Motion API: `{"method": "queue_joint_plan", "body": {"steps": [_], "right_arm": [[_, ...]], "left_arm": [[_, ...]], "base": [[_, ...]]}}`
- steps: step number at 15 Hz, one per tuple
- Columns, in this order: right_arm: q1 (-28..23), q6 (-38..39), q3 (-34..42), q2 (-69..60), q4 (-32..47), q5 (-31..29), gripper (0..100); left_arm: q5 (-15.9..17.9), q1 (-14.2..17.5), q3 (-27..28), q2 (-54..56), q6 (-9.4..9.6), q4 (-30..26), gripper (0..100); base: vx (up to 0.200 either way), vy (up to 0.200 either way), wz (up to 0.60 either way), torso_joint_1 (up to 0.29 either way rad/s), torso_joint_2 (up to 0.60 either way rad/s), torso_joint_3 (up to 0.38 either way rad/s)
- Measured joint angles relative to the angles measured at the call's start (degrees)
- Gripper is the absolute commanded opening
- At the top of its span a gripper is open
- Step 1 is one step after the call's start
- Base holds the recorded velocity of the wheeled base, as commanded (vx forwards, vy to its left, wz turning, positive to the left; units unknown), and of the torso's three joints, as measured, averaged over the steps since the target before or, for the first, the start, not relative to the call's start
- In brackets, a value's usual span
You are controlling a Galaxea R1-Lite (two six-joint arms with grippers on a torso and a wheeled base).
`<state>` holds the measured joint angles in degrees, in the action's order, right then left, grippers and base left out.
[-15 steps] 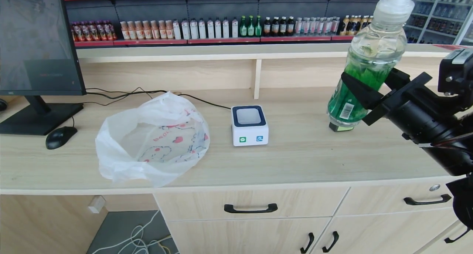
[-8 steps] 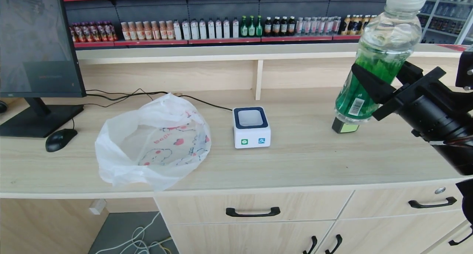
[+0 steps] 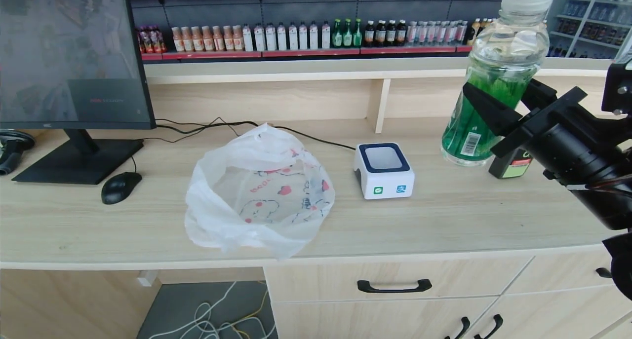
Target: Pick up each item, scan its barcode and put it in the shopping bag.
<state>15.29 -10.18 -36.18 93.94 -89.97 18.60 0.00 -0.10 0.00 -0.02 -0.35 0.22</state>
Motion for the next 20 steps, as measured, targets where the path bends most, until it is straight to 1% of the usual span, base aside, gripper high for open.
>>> {"method": "queue_joint_plan", "body": {"steps": [4,8,11,12,16,18,20], "right_arm": [[-0.22,-0.07,-2.01,1.16,0.05,-0.22,0],[0.12,-1.69,-7.67,5.86,0.02,0.41,0],[0.34,-3.36,-10.20,10.13,0.09,0.66,0],[0.50,-4.64,-11.36,11.57,0.06,0.69,0],[4.00,-9.79,-17.96,17.55,0.06,0.69,0],[5.27,-13.68,-22.36,20.18,-0.02,0.46,0],[6.35,-17.63,-24.06,21.71,0.00,0.74,0]], "left_arm": [[0.02,0.05,0.00,0.00,0.02,0.00,100],[0.00,0.00,0.00,0.00,0.02,0.02,100],[0.00,0.00,0.00,0.00,0.02,0.02,100],[0.02,0.00,0.00,0.00,0.04,0.00,100],[0.00,0.00,0.00,0.00,0.02,0.00,100],[0.02,0.05,0.00,0.00,0.04,0.02,100],[0.02,0.00,0.00,0.00,0.04,0.02,100]], "base": [[0.000,0.000,0.00,0.000,0.00,0.000],[0.000,0.000,0.00,0.000,0.00,0.000],[0.000,0.000,0.00,0.000,0.00,0.000],[0.000,0.000,0.00,0.000,0.00,0.000],[0.000,0.000,0.00,0.000,0.00,0.000],[0.000,0.000,0.00,0.000,0.00,0.000],[0.000,0.000,0.00,0.000,0.00,0.000]]}}
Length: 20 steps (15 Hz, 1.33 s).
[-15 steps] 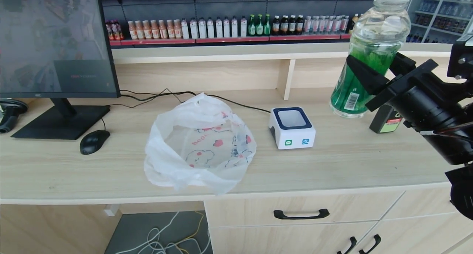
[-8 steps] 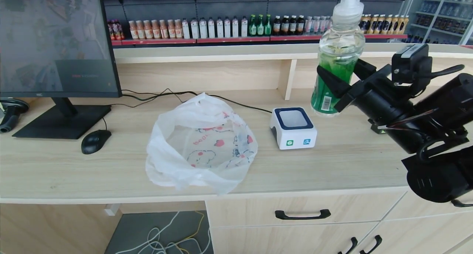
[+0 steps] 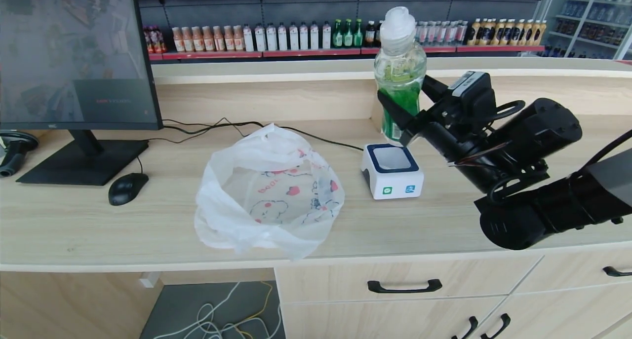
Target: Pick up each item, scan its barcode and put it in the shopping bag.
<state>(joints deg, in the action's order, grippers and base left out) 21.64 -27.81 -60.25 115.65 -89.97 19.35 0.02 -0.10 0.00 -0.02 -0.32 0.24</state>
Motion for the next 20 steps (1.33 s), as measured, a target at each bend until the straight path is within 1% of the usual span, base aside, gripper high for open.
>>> {"method": "queue_joint_plan", "body": {"steps": [3,7,8,13,18,20], "right_arm": [[0.22,-4.90,-0.56,1.08,0.00,-0.24,0],[1.71,-9.03,-0.74,3.21,0.05,0.09,0],[1.76,-10.45,-0.80,3.61,0.06,1.07,0],[1.29,-16.58,-1.19,4.33,-0.02,10.26,0],[-0.72,-17.48,-1.63,5.16,0.05,15.47,0],[-1.63,-17.74,-1.74,5.24,0.00,16.59,0]], "left_arm": [[0.02,0.00,0.00,0.00,0.00,-0.02,100],[0.07,0.00,0.00,0.00,0.00,0.00,100],[0.05,0.00,0.00,0.00,0.00,0.00,100],[0.07,0.00,0.00,0.00,0.07,0.00,100],[0.07,0.00,0.00,0.00,0.16,-0.02,100],[0.07,0.00,0.00,0.00,0.16,0.00,100]], "base": [[0.000,0.000,0.00,0.000,0.00,0.000],[0.000,0.000,0.00,0.000,0.00,0.000],[0.000,0.000,0.00,0.000,0.00,0.000],[0.000,0.000,0.00,0.000,0.00,0.000],[0.000,0.000,0.00,0.000,0.00,0.000],[0.000,0.000,0.00,0.000,0.00,0.000]]}}
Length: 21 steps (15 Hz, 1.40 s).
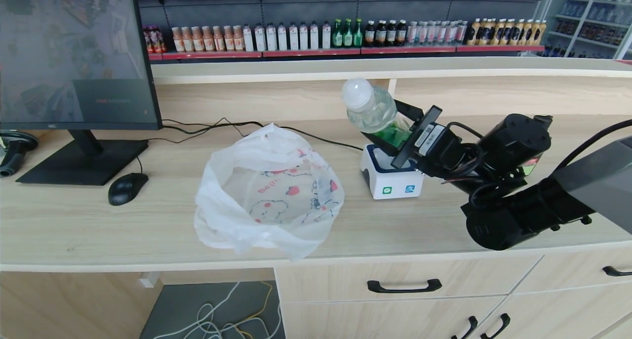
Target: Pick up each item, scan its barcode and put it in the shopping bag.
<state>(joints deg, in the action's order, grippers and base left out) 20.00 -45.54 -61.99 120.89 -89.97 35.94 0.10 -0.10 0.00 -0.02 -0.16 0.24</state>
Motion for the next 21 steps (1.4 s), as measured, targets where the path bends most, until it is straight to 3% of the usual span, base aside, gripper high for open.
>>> {"method": "queue_joint_plan", "body": {"steps": [15,18,21], "right_arm": [[-1.66,1.51,0.11,-0.15,0.02,0.27,0],[-1.35,6.46,0.41,-1.77,0.00,-5.51,0],[1.55,13.41,0.96,-3.75,0.05,-16.18,0]], "left_arm": [[0.00,0.00,0.00,0.00,0.00,0.00,100],[-0.02,0.00,0.00,0.00,0.00,0.00,100],[-0.02,0.00,0.00,0.00,0.02,0.00,100]], "base": [[0.000,0.000,0.00,0.000,0.00,0.000],[0.000,0.000,0.00,0.000,0.00,0.000],[0.000,0.000,0.00,0.000,0.00,0.000]]}}
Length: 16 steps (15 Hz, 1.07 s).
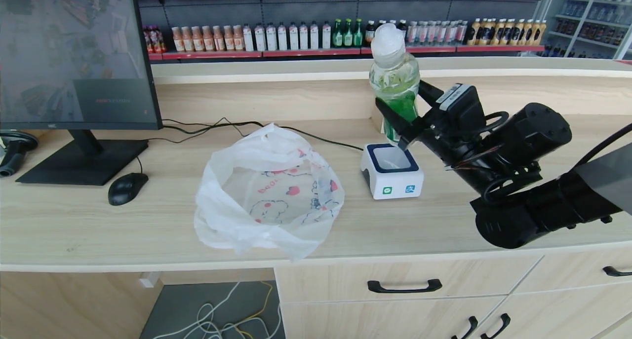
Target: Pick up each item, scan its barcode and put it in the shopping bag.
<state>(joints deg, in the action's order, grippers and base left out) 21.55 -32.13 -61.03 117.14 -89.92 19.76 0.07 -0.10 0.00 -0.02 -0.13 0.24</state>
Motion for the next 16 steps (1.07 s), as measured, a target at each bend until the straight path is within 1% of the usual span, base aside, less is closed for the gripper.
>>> {"method": "queue_joint_plan", "body": {"steps": [2,3,5,6,8,9,11,13,16], "right_arm": [[2.61,5.51,0.37,-1.54,0.01,-10.17,0],[3.74,9.05,0.91,-2.54,-0.02,-14.04,0],[4.68,14.30,4.50,-4.73,-0.10,-18.51,0],[4.73,17.55,7.14,-6.10,0.01,-22.14,0],[4.73,22.72,13.24,-8.81,0.06,-28.18,0],[4.68,23.95,15.96,-10.22,0.00,-29.37,0],[5.45,24.39,18.47,-11.68,0.17,-29.44,0],[6.30,25.98,19.44,-12.73,-0.24,-29.44,0],[6.42,26.20,19.63,-13.36,-0.11,-29.55,0]], "left_arm": [[0.04,0.00,0.00,0.00,-0.02,0.00,100],[0.00,0.00,0.00,0.00,-0.02,-0.02,100],[0.02,0.00,0.00,0.00,-0.02,-0.02,100],[0.02,0.00,0.00,0.00,-0.02,-0.02,100],[0.02,0.00,0.00,0.00,-0.07,0.00,100],[0.02,0.02,0.00,0.00,-0.05,-0.02,100],[0.02,0.00,0.00,0.00,-0.07,0.02,100],[0.02,0.00,0.00,0.00,-0.09,-0.02,100],[0.02,0.00,0.00,0.00,-0.09,-0.02,100]], "base": [[0.000,0.000,0.00,0.000,0.00,0.000],[0.000,0.000,0.00,0.000,0.00,0.000],[0.000,0.000,0.00,0.000,0.00,0.000],[0.000,0.000,0.00,0.000,0.00,0.000],[-0.200,0.000,0.00,0.000,0.00,0.005],[-0.200,0.000,0.00,0.012,0.00,0.002],[-0.200,0.000,0.00,0.000,0.00,-0.002],[0.000,0.000,0.00,0.000,0.00,0.000],[0.000,0.000,0.00,0.000,0.00,0.000]]}}
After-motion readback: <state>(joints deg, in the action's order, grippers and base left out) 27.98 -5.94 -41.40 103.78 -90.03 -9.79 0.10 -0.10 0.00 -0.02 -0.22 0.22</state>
